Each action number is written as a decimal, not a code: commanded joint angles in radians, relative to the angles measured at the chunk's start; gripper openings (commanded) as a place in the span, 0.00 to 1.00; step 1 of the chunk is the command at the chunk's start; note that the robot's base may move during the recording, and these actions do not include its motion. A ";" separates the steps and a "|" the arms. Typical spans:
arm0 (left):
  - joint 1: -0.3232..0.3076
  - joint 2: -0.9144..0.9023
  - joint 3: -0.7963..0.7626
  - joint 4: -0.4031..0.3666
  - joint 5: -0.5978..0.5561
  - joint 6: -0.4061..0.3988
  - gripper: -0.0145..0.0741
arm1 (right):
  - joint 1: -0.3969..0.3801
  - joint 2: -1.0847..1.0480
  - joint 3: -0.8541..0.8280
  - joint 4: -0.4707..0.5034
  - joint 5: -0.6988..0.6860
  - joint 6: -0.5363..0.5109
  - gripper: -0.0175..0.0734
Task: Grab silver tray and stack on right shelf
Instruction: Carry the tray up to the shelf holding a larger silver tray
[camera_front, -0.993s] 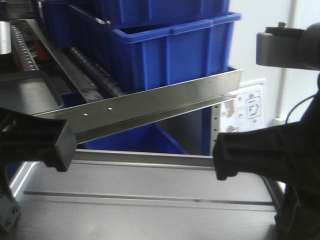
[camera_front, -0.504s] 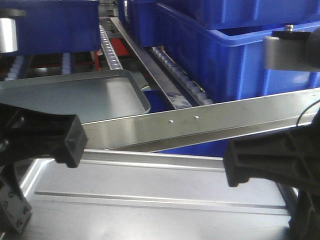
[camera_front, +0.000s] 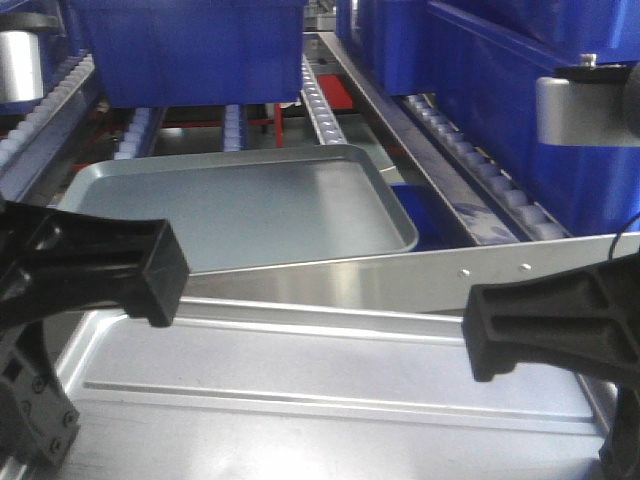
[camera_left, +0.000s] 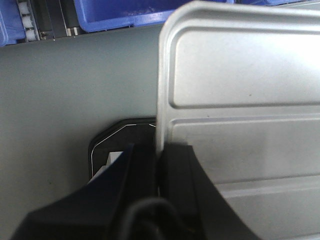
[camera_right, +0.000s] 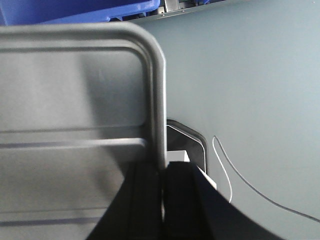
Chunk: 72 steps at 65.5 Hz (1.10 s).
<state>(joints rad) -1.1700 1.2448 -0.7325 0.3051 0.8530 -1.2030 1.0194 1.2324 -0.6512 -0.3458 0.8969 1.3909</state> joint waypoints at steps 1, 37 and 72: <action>-0.002 -0.025 -0.015 0.058 0.148 0.004 0.06 | -0.007 -0.017 -0.009 -0.069 0.225 0.001 0.25; -0.002 -0.025 -0.015 0.058 0.148 0.004 0.06 | -0.007 -0.017 -0.009 -0.069 0.249 0.001 0.25; -0.002 -0.025 -0.015 0.058 0.148 0.004 0.06 | -0.007 -0.017 -0.009 -0.069 0.249 0.001 0.25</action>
<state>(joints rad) -1.1700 1.2448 -0.7331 0.3004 0.8324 -1.2013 1.0200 1.2324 -0.6532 -0.3428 0.9259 1.3909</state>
